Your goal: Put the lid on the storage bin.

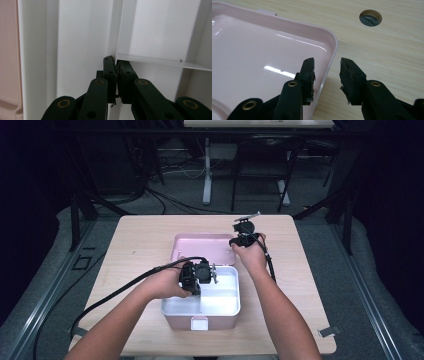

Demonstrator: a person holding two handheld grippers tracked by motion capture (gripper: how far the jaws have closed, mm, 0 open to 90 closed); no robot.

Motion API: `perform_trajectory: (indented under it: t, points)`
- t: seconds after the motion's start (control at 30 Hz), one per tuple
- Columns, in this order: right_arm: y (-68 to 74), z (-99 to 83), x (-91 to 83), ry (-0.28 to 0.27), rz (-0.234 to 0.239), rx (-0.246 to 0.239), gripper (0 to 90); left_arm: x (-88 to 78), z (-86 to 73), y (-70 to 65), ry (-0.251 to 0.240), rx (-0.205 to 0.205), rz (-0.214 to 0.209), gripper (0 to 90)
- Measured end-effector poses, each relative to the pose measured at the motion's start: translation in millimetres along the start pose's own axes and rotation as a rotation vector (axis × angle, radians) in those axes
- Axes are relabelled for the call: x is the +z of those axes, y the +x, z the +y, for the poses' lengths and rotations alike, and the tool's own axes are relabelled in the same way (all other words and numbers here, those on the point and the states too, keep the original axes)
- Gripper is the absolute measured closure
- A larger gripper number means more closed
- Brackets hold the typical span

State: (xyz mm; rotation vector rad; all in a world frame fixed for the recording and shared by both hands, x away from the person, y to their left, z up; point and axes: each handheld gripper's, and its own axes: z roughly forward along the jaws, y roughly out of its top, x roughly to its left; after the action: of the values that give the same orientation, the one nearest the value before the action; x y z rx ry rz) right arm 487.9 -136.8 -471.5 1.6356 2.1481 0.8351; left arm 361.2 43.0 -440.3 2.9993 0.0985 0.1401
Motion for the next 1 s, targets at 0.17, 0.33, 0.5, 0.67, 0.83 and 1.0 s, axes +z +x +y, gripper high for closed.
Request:
perform_trajectory:
  t: [0.17,0.33,0.5,0.67,0.83,1.0]
  points:
    - [-2.4,-1.5,4.6,0.013,0.017,0.013,66.9,0.1,0.0,0.2,-0.002,-0.002,-0.001,86.2]
    - [-2.2,-3.7,9.2,0.043,0.047,0.035,69.7,0.1,0.0,0.3,-0.002,-0.001,-0.001,86.2]
    - [-2.4,-3.7,9.7,0.055,0.054,0.052,76.0,0.1,0.0,0.2,-0.001,-0.001,-0.001,86.2]
    - [-3.9,-2.5,5.1,0.056,0.072,0.076,78.0,0.1,0.1,0.5,-0.001,-0.002,-0.003,86.2]
    - [-3.0,-0.8,-1.8,0.045,0.073,0.094,80.1,0.0,0.2,0.9,0.0,0.002,-0.004,86.3]
    - [0.0,1.1,-10.7,0.008,0.063,0.086,81.6,0.1,0.2,0.7,0.0,0.001,-0.005,86.3]
